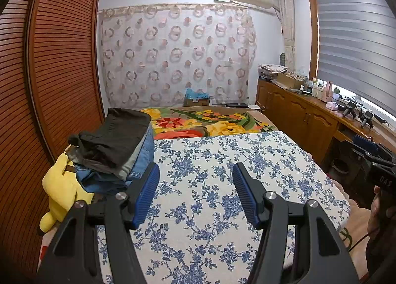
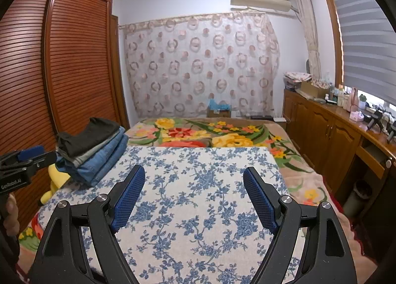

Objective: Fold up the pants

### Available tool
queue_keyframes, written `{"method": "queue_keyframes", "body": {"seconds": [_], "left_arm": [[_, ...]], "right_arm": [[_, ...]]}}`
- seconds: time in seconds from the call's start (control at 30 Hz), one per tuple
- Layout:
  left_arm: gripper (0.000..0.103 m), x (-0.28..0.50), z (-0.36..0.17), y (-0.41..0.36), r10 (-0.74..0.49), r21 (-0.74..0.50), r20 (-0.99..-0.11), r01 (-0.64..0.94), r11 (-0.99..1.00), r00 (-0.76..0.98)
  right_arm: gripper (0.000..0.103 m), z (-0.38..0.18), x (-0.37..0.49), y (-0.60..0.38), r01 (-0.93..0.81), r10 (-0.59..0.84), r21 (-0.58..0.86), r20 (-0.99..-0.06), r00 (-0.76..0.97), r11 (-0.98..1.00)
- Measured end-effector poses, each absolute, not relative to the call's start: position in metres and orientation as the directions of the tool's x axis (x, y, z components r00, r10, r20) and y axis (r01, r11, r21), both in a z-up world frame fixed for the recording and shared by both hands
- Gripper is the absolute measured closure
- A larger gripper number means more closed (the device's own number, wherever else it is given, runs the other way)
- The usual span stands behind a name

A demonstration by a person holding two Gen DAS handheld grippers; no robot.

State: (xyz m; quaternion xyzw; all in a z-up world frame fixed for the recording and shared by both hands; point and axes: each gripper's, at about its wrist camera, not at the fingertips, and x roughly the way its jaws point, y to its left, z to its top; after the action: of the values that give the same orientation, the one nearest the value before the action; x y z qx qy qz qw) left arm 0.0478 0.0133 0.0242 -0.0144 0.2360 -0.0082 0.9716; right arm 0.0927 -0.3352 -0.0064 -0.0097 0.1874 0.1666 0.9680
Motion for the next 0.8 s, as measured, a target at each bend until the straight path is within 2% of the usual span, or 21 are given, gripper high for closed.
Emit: {"method": "queue_keyframes", "body": {"seconds": [0.8], "left_arm": [[0.042,0.0437,0.0277,0.0095,-0.027,-0.030,-0.453,0.015,0.999,0.891]], "right_arm": [[0.019,-0.0025,0.0905,-0.3333,-0.325,0.316,0.038,-0.363,0.877,0.945]]}}
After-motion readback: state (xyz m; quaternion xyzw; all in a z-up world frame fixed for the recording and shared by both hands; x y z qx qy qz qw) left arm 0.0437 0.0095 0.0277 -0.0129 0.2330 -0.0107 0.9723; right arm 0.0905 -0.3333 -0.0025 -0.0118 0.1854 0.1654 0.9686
